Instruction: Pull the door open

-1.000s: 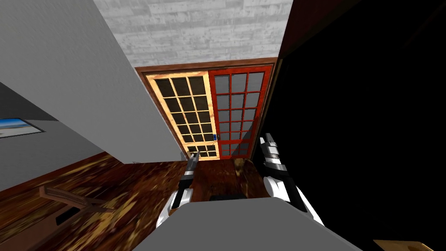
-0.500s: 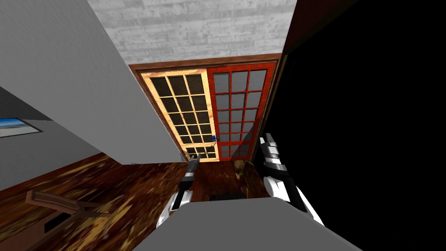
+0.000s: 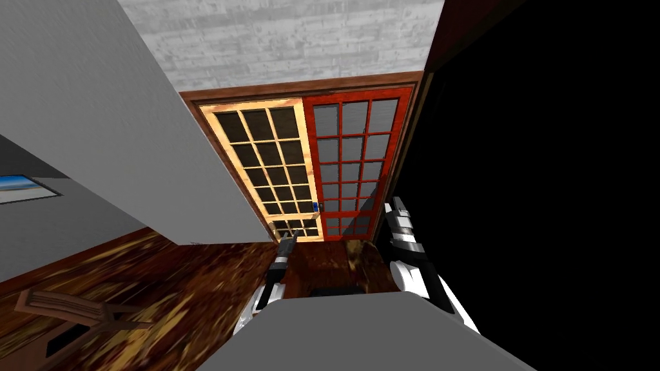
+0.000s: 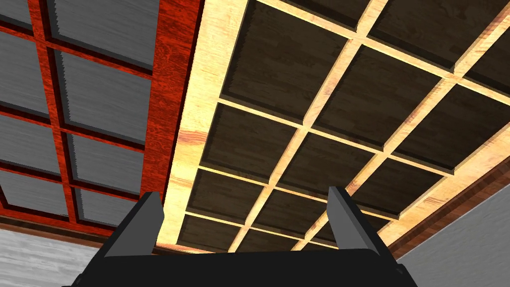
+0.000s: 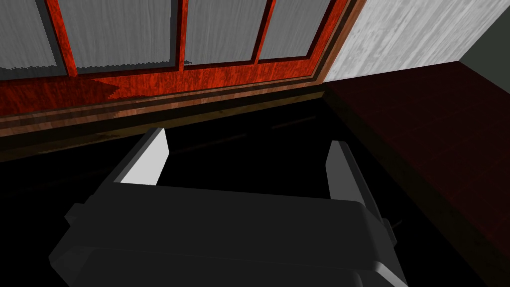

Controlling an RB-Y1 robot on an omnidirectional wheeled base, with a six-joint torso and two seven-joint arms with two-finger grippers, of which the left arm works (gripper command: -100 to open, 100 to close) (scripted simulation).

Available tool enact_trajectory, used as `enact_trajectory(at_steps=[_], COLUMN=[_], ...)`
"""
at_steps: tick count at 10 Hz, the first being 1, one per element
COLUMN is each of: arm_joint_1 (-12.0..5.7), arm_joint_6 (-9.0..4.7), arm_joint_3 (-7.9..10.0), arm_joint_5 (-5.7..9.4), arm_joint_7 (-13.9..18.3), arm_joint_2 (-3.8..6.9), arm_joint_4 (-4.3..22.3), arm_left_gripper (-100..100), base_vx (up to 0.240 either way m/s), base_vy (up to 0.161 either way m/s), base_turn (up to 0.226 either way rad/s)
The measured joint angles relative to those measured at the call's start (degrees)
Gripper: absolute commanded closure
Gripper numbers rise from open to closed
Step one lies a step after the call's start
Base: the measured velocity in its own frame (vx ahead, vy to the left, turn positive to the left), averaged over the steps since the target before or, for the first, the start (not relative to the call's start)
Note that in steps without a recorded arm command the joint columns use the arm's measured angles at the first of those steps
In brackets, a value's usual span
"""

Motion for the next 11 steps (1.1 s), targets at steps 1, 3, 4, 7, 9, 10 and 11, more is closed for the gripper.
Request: enact_trajectory(at_steps=[1, 3, 4, 7, 9, 10, 11], arm_joint_1=[-0.38, -1.27, -1.48, -2.45, -2.86, -3.18, -3.87], arm_joint_6=[-0.21, -0.95, -1.25, -2.07, -2.64, -2.78, -3.16], arm_joint_3=[0.06, 0.16, 0.18, 0.35, 0.40, 0.43, 0.53], arm_joint_5=[-0.35, -0.91, -1.14, -1.72, -2.14, -2.34, -2.48], arm_joint_7=[-1.17, -3.44, -4.32, -6.50, -8.06, -8.81, -9.55], arm_joint_2=[0.23, 0.40, 0.47, 0.95, 1.13, 1.18, 1.30], arm_joint_4=[1.42, 4.44, 5.47, 8.82, 10.75, 11.66, 13.20], arm_left_gripper=[-100, -100, -100, -100, -100, -100, -100], base_vx=[0.148, 0.105, 0.091, 0.090, 0.092, 0.099, 0.142], base_vy=[-0.060, -0.057, -0.045, -0.030, -0.032, -0.027, -0.044], base_turn=[0.018, 0.013, 0.010, 0.010, 0.010, 0.011, 0.010])
